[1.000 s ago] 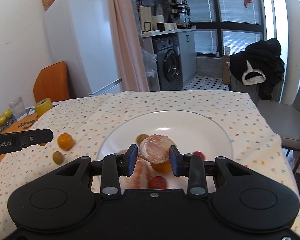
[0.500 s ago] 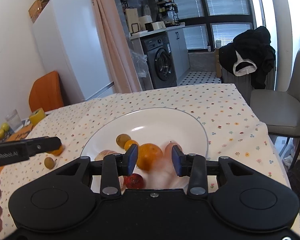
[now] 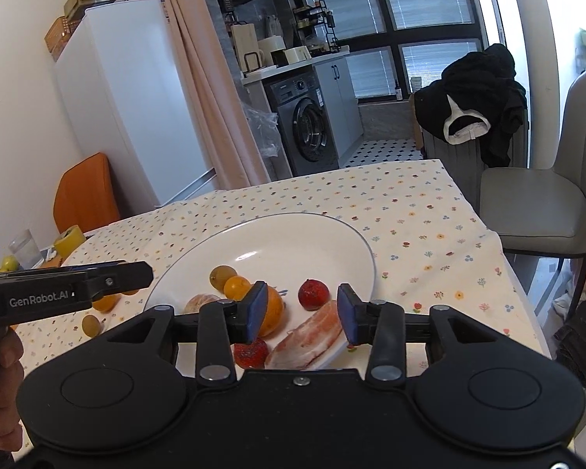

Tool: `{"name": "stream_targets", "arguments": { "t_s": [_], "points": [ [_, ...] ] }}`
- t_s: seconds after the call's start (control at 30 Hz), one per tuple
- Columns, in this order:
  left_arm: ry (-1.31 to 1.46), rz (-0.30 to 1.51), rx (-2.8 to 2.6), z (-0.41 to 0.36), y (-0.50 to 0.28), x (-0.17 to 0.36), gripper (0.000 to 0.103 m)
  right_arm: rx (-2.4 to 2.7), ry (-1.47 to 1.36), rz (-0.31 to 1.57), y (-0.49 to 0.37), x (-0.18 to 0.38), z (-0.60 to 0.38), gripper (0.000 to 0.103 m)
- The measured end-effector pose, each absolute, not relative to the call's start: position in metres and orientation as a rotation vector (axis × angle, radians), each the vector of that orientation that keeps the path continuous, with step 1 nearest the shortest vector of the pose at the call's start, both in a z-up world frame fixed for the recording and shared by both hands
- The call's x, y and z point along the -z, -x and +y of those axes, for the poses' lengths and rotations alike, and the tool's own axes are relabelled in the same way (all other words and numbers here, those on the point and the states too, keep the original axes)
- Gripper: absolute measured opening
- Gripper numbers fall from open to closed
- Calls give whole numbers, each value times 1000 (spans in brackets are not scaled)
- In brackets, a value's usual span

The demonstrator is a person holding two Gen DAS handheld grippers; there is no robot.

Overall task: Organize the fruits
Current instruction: 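Carry the pomelo segment and small orange over the white plate and open both tools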

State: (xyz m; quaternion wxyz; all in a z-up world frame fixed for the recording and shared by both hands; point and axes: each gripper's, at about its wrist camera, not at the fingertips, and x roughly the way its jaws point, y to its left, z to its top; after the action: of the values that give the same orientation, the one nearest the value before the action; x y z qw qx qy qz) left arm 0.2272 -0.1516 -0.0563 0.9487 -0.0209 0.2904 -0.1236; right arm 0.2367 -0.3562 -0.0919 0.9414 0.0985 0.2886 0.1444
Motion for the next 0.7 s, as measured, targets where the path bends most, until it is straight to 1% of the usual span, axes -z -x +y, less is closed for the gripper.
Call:
{"name": "stream_targets", "arguments": {
  "t_s": [0.17, 0.33, 0.47, 0.57, 0.63, 0.7],
  "points": [
    [40, 606, 275, -161, -233, 57, 26, -294, -211, 588, -236, 92, -358, 43],
    [81, 618, 262, -154, -236, 56, 34, -297, -217, 584, -236, 93, -358, 44],
    [80, 615, 231, -147, -235, 53, 36, -302, -225, 584, -234, 93, -358, 45],
    [84, 613, 214, -143, -232, 51, 44, -308, -222, 581, -233, 92, -355, 45],
    [85, 607, 201, -138, -228, 50, 54, -313, -218, 579, -232, 90, -353, 46],
    [89, 601, 188, -133, -225, 49, 59, -319, -212, 576, -230, 88, -350, 48]
  ]
}}
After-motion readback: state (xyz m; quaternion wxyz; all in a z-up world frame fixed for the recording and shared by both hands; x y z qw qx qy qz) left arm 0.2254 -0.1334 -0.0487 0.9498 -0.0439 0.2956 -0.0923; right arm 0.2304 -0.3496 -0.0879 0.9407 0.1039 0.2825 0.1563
